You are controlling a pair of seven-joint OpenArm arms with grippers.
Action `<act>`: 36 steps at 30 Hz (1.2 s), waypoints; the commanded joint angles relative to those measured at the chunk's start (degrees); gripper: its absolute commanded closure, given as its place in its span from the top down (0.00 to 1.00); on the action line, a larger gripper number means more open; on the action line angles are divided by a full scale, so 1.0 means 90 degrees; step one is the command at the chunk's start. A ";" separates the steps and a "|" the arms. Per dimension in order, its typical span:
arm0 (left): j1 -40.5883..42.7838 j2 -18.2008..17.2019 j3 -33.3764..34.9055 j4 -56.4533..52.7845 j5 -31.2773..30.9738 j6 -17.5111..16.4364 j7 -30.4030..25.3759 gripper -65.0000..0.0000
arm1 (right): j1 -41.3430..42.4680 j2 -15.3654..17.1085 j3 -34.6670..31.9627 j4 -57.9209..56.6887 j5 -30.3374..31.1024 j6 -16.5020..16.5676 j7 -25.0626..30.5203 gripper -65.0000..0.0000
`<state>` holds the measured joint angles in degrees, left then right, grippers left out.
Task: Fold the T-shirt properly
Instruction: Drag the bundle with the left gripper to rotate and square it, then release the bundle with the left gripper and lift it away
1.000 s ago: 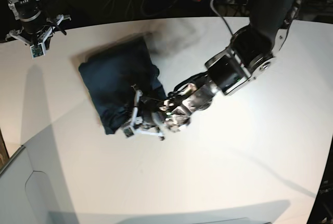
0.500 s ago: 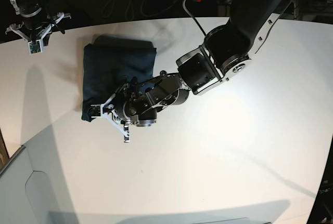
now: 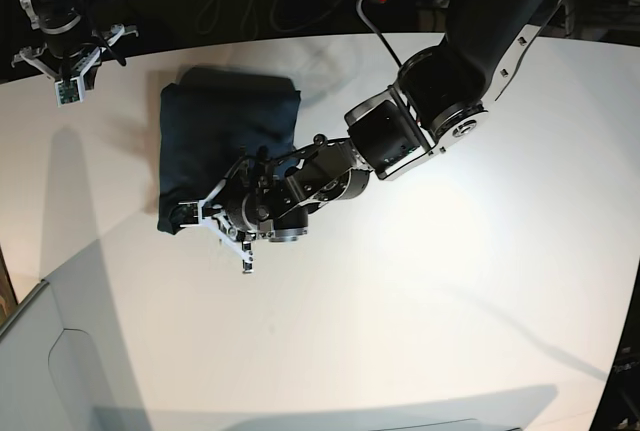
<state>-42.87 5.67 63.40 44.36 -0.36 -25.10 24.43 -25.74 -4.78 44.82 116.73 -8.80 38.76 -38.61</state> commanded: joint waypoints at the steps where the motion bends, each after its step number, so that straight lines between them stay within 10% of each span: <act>1: 0.0002 -0.0020 -0.0026 -0.0001 0.0045 -0.0234 0.0358 0.34 | -0.0007 0.0037 0.0017 0.0115 0.0074 0.0137 0.0104 0.02; 23: 0.0607 -0.1123 -0.2585 0.3438 0.0064 -0.0234 0.1247 0.37 | -0.0007 0.0037 -0.0316 0.0124 0.0074 0.0137 0.0104 0.02; 29: 0.1819 -0.1817 -0.5222 0.4707 0.0016 -0.0234 0.1247 0.37 | -0.0046 0.0076 -0.0921 0.0124 0.0074 0.0137 0.0134 0.02; 36: 0.3948 -0.1710 -0.9090 0.5977 -0.0062 -0.0293 0.1247 0.37 | 0.0247 0.0057 -0.2054 0.0124 0.0054 0.0137 0.0104 0.02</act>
<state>-6.31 -10.31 -18.65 96.99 0.67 -26.87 37.26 -23.79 -4.45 26.26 116.88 -9.02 38.79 -39.20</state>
